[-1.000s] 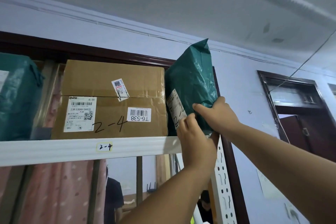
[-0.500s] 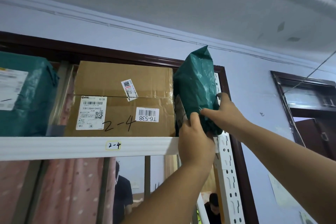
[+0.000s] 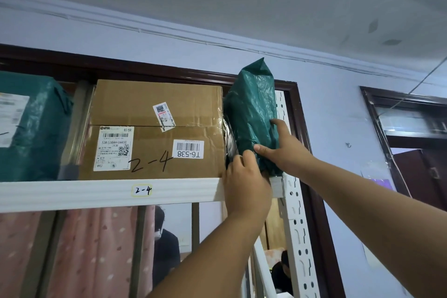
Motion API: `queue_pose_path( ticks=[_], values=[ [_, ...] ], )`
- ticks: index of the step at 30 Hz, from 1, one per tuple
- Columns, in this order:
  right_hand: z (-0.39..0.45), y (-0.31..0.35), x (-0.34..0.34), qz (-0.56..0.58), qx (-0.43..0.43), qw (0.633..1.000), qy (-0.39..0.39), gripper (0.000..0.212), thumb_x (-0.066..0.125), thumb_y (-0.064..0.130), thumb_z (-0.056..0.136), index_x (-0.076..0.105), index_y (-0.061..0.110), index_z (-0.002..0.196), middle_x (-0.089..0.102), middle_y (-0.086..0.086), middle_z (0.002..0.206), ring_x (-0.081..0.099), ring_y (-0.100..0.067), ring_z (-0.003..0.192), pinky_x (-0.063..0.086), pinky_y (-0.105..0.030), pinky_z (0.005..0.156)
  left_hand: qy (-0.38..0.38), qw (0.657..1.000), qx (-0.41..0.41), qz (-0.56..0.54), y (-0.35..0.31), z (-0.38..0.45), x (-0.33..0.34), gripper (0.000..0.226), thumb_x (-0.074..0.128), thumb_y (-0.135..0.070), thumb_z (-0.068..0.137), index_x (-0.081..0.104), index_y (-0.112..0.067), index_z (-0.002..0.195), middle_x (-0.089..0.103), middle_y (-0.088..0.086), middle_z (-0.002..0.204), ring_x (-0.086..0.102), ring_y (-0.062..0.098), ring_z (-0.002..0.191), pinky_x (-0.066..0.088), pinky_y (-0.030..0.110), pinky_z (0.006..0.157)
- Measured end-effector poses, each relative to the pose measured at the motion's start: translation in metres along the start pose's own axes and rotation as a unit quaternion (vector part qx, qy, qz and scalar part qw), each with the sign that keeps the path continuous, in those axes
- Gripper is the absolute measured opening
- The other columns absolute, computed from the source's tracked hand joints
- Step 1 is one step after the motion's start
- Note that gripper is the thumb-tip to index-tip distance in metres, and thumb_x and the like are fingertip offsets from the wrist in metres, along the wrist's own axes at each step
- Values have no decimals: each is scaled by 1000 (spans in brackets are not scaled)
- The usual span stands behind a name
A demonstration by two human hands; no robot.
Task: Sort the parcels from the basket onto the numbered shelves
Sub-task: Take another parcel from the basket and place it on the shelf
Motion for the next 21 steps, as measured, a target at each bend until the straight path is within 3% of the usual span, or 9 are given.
queue_pose_path(
  ticks=[3, 6, 8, 11, 15, 21],
  values=[
    [0, -3, 3, 6, 0, 1000, 3, 88, 75, 52, 86, 21, 34, 154, 60, -12, 132, 65, -26, 91, 51, -28, 59, 18, 1000, -10, -17, 2, 1, -1, 29, 70, -17, 93, 51, -18, 116, 62, 5, 116, 60, 29, 107, 49, 38, 89],
    [-2, -6, 3, 21, 18, 1000, 0, 91, 75, 59, 83, 21, 41, 154, 50, -15, 135, 64, -32, 102, 59, -38, 74, 47, 997, -30, -45, 3, 5, -3, 36, 71, -27, 93, 49, -18, 119, 61, 6, 120, 58, 29, 110, 49, 39, 91],
    [-4, -6, 2, 16, 23, 1000, -3, 91, 73, 60, 84, 20, 41, 156, 42, -16, 138, 61, -35, 107, 56, -36, 76, 62, 996, -41, -55, 6, 8, -5, 43, 73, -33, 90, 48, -19, 123, 60, 6, 124, 57, 30, 114, 51, 42, 93],
    [-6, -5, 0, 5, 28, 1000, -8, 99, 73, 63, 82, 16, 39, 159, 37, -14, 141, 57, -33, 109, 52, -33, 76, 96, 993, -53, -42, 10, 16, -4, 61, 77, -42, 86, 45, -21, 134, 58, 6, 133, 56, 30, 121, 52, 44, 98],
    [-8, -2, 4, -8, 42, 999, 8, 112, 77, 68, 73, 11, 40, 159, 35, -13, 142, 56, -38, 119, 57, -49, 94, 141, 988, -57, -22, 9, 24, -8, 94, 80, -62, 76, 37, -23, 150, 50, 4, 148, 48, 31, 135, 47, 48, 108],
    [-7, 3, 2, -19, 54, 998, 16, 116, 84, 56, 71, 11, 37, 158, 33, -13, 140, 53, -37, 121, 54, -47, 98, 195, 977, -32, 81, 12, 28, -25, 119, 69, -83, 71, 19, -26, 162, 32, 1, 165, 29, 30, 150, 35, 54, 119]
  ],
)
Point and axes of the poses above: each hand's wrist, its own z-axis towards the middle knuckle, its own x-axis out of the palm, y = z × x, the point moved 10 cm from there along z, towards the middle knuckle
